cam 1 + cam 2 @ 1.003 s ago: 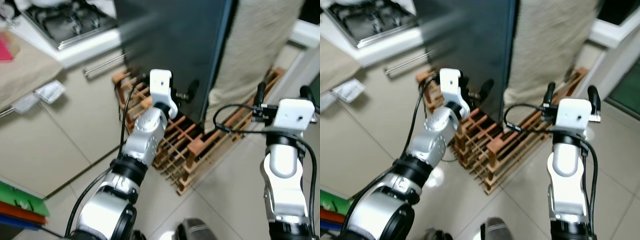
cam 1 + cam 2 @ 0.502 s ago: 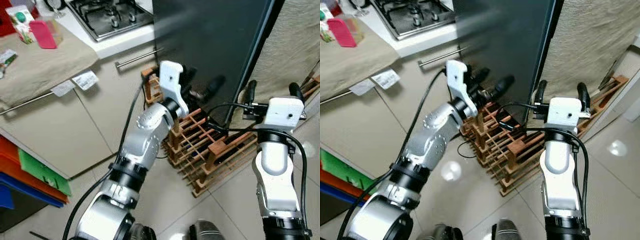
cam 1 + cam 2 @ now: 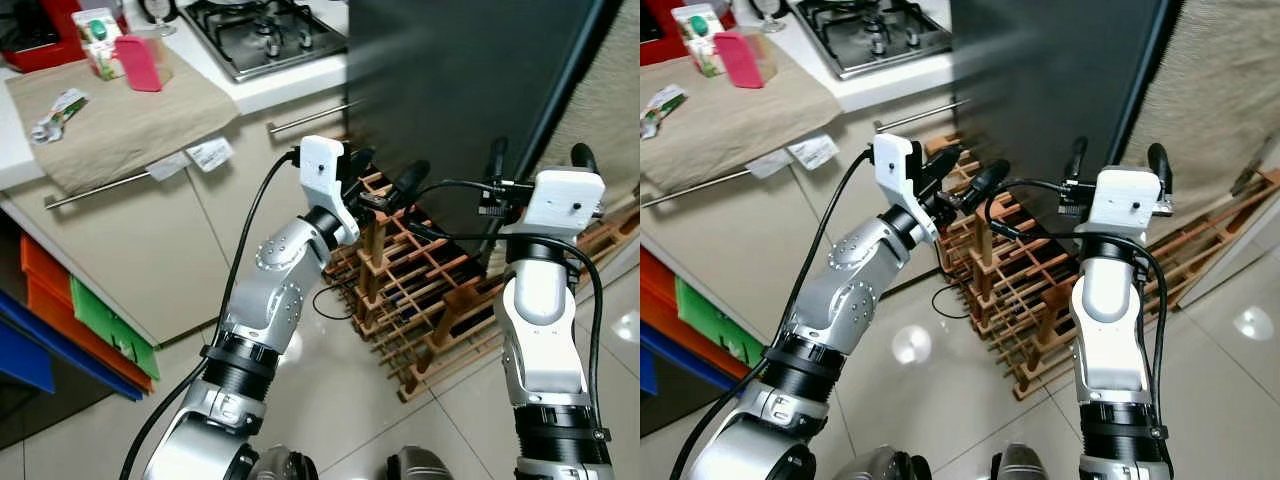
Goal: Restocking fridge
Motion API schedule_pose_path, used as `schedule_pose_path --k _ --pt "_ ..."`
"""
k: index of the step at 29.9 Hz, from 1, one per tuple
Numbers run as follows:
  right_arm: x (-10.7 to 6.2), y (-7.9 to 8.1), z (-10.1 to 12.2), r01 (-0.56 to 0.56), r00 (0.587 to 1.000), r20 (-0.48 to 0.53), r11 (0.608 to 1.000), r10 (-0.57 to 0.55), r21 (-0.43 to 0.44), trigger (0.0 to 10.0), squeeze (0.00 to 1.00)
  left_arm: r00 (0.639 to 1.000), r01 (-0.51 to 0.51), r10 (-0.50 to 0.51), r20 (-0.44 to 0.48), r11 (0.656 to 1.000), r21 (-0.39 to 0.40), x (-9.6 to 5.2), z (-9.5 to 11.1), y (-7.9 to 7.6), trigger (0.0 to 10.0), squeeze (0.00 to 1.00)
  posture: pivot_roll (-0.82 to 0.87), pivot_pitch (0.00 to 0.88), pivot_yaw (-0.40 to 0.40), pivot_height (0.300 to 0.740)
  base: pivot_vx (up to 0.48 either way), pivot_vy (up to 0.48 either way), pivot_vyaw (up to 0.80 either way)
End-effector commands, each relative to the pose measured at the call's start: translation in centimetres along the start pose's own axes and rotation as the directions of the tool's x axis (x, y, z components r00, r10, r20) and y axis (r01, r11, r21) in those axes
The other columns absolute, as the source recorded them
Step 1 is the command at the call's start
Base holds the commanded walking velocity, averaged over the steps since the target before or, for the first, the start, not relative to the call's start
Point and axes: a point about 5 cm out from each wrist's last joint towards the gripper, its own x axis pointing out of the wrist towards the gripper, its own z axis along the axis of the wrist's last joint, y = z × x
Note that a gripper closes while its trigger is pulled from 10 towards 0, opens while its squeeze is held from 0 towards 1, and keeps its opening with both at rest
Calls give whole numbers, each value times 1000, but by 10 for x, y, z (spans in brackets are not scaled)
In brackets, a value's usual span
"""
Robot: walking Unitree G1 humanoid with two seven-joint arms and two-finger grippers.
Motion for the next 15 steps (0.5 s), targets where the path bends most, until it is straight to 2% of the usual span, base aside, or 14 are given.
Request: schedule_pose_path --k 1,2,4,5,6,7,8,9,10,11,12,15 --pt "-2 -2 3 2 1000 4 1000 -2 14 10000 0 1000 -26 26 -6 999 24 -5 0 4 10000 0 -153 49 69 723 0 0 0" --pt "-5 -5 2 3 1000 -4 1000 -3 9 10000 0 999 -42 43 -16 999 33 -8 -2 6 10000 0 -156 54 69 723 0 0 0" --pt "-15 -12 -2 11 999 -35 1000 -11 -14 10000 0 993 -110 112 -46 993 43 -18 -10 17 10000 0 -167 58 75 723 0 0 -800" --pt "-15 -12 -2 11 999 -35 1000 -11 -14 10000 0 993 -110 112 -46 993 43 -18 -10 17 10000 0 -167 58 75 723 0 0 -800" --pt "-22 -19 -6 27 998 -58 999 -29 -34 10000 0 970 -233 235 -61 971 49 -25 -16 35 10000 0 -190 50 79 723 0 0 -769" --pt "-22 -19 -6 27 998 -58 999 -29 -34 10000 0 970 -233 235 -61 971 49 -25 -16 35 10000 0 -190 50 79 723 0 0 -769" --pt "-23 -20 -7 32 997 -63 999 -34 -39 10000 0 958 -278 281 -63 959 51 -26 -18 42 10000 0 -197 47 80 723 0 0 -769" --pt "-24 -23 -8 31 997 -66 998 -34 -50 10000 0 901 -425 426 -76 905 39 -35 -23 65 10000 0 -205 45 80 723 0 0 -763" --pt "-24 -23 -8 31 997 -66 998 -34 -50 10000 0 901 -425 426 -76 905 39 -35 -23 65 10000 0 -205 45 80 723 0 0 -763" --pt "-25 -26 -10 31 997 -73 998 -35 -57 10000 0 863 -499 500 -75 866 31 -42 -24 76 10000 0 -216 39 79 723 0 0 -769" --pt "-29 -31 -14 27 996 -87 997 -33 -71 10000 0 834 -546 549 -62 836 59 -50 -22 85 10000 0 -216 39 79 723 0 0 -763" --pt "-37 -38 -20 12 993 -112 995 -24 -102 10000 0 829 -555 559 -14 826 103 -59 -11 86 10000 0 -214 32 78 723 0 0 -769"
